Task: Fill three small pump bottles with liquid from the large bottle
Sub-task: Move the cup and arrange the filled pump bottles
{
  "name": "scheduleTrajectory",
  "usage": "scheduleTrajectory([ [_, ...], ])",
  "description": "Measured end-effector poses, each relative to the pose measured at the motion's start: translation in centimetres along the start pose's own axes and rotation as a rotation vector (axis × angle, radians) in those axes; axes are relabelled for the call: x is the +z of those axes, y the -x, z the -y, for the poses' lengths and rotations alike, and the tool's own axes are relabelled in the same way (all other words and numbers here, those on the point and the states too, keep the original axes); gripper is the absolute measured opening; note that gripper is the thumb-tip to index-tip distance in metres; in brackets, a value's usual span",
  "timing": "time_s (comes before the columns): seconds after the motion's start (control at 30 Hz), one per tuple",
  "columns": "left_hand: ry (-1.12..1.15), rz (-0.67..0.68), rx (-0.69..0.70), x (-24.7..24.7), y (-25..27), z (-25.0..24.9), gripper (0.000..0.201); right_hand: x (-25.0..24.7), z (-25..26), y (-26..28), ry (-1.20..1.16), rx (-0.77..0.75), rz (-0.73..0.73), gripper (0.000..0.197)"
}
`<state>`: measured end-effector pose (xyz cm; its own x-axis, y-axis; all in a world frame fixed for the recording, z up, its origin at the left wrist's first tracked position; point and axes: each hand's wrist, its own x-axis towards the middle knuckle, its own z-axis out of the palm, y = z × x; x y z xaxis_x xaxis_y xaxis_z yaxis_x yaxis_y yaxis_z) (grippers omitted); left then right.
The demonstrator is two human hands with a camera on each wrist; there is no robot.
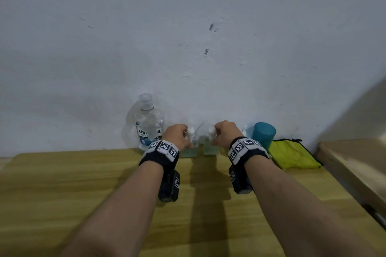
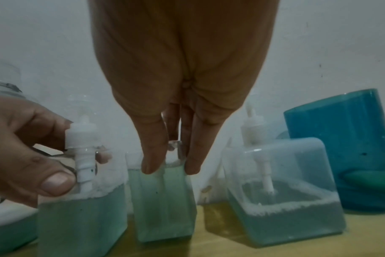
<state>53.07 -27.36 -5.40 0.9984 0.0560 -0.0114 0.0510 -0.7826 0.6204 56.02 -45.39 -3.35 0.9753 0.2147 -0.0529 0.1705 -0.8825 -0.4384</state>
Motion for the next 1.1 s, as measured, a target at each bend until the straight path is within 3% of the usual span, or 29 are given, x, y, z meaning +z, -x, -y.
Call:
scheduleTrajectory([
  [0.23,0.012,-0.006,-0.005,1.1,-0.2,-0.1,0.054,0.5,-0.7,0.2,-0.031,0.041,-0.021,0.01],
  [0.43,0.018,-0.017,-0.002,1.8,-0.7,0.1,0.052,0.6,-1.0,-0.2,-0.057,0.079,-0.013,0.018],
  [0.53,0.019,-0.017,-0.007,1.9,-0.6,0.2,0.057,0.5,-1.0,-0.2,-0.07,0.087,-0.005,0.008],
  [0.67,-0.014,-0.061,-0.017,1.7,-0.4,-0.1,0.085,0.0,-1.1,-0.1,-0.114,0.109,-0.013,0.06],
  [0.77,-0.026,-0.083,-0.03,1.1,0.4,-0.7,0.093,-1.1,-0.7,0.8,-0.169,0.107,-0.031,0.078],
  [0.93,0.013,-0.125,-0.027,-1.1,3.5,-1.9,0.09,-2.8,0.0,4.1,-0.188,0.1,-0.068,0.077],
  [1.1,0.175,-0.168,0.019,-3.5,12.2,-2.6,0.067,-3.3,0.1,9.1,-0.277,0.073,-0.086,0.072],
])
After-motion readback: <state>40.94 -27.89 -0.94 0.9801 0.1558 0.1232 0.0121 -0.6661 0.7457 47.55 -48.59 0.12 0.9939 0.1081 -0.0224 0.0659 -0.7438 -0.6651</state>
